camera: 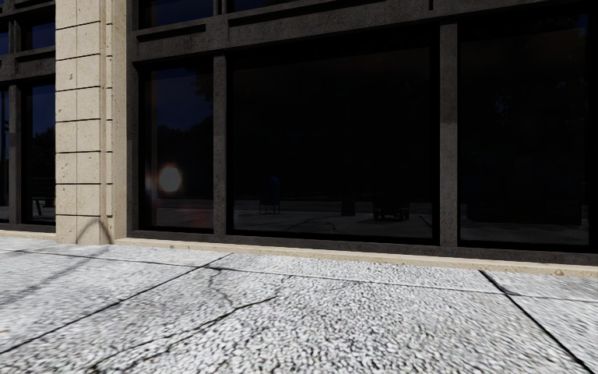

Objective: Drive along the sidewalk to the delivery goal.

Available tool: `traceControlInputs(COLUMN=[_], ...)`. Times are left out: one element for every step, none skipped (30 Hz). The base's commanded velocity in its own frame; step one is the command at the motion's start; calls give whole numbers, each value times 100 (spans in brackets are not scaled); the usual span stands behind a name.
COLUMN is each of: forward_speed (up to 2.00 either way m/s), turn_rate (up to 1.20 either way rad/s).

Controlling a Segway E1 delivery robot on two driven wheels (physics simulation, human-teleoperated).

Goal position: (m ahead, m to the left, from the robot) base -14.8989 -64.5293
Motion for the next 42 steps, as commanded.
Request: traceControlInputs(forward_speed=[0, 0, 0, 0, 0, 0, 0, 0, 0, 0, 0, 0, 0, 0, 0, 0, 0, 0, 0, 0, 0, 0, 0, 0, 0, 0, 0, 0, 0, 0, 0, 0, 0, 0, 0, 0, 0, 0, 0, 0, 0, 0], turn_rate=[0, 0, 0, 0, 0, 0, 0, 0, 0, -1, -1, -10, -28, -28, -32, -33, -33, -33, -33, -33, -33, -33, -34, -50, -58, -58, -58, -58, -58, -58, -58, -58, -58, -58, -58, -58, -58, -58, -58, -58, -58, -58])
